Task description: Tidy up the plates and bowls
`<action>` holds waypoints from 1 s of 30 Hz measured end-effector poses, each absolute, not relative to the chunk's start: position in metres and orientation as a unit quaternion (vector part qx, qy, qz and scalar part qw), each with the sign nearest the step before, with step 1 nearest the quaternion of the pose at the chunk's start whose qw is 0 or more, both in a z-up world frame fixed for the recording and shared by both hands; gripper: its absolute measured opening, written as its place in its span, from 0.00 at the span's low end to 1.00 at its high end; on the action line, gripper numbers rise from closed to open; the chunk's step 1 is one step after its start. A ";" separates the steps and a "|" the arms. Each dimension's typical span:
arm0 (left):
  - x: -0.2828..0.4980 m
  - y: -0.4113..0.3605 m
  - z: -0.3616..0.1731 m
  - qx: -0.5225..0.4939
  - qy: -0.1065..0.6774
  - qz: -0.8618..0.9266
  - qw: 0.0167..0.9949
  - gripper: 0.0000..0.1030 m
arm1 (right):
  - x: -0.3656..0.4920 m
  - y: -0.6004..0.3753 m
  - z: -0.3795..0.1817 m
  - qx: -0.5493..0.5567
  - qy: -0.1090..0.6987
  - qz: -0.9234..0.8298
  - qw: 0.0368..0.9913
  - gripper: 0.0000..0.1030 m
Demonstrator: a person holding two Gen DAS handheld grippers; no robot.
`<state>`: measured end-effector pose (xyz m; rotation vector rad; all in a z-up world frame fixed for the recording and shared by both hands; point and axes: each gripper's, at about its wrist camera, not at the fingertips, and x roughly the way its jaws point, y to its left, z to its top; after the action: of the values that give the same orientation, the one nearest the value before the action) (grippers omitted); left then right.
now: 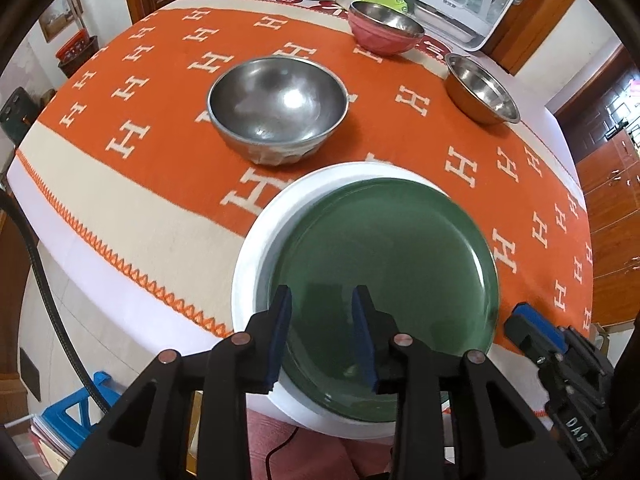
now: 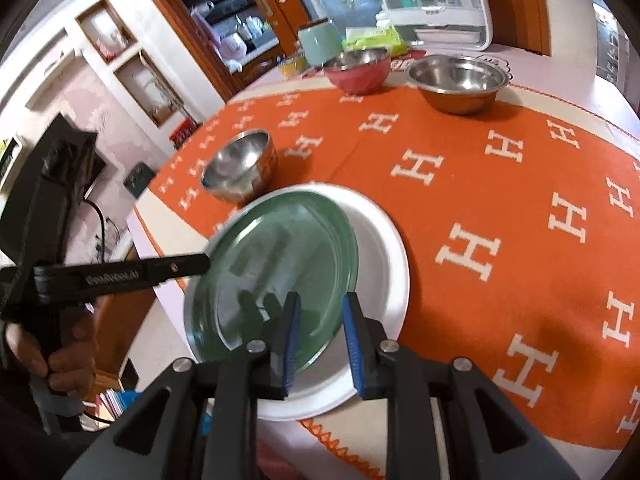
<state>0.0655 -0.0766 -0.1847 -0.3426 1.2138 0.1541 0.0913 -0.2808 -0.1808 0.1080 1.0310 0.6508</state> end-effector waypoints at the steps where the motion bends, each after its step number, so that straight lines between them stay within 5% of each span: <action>1: 0.067 -0.078 -0.182 -0.157 0.566 0.070 0.806 0.30 | 0.093 -0.282 -0.178 0.053 0.482 0.305 0.820 0.22; 9: 0.079 -0.088 -0.155 -0.145 0.542 0.056 0.826 0.35 | 0.112 -0.293 -0.159 0.079 0.468 0.296 0.829 0.23; 20: 0.121 -0.106 -0.110 -0.093 0.514 0.044 0.852 0.50 | 0.148 -0.318 -0.122 0.089 0.423 0.256 0.865 0.43; 30: 0.178 -0.124 -0.075 -0.059 0.486 0.037 0.871 0.54 | 0.198 -0.342 -0.091 0.068 0.385 0.207 0.897 0.48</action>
<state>0.1785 -0.1236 -0.0750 -0.1242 1.0163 0.0783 0.1978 -0.3421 -0.0912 0.1415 0.7973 0.4298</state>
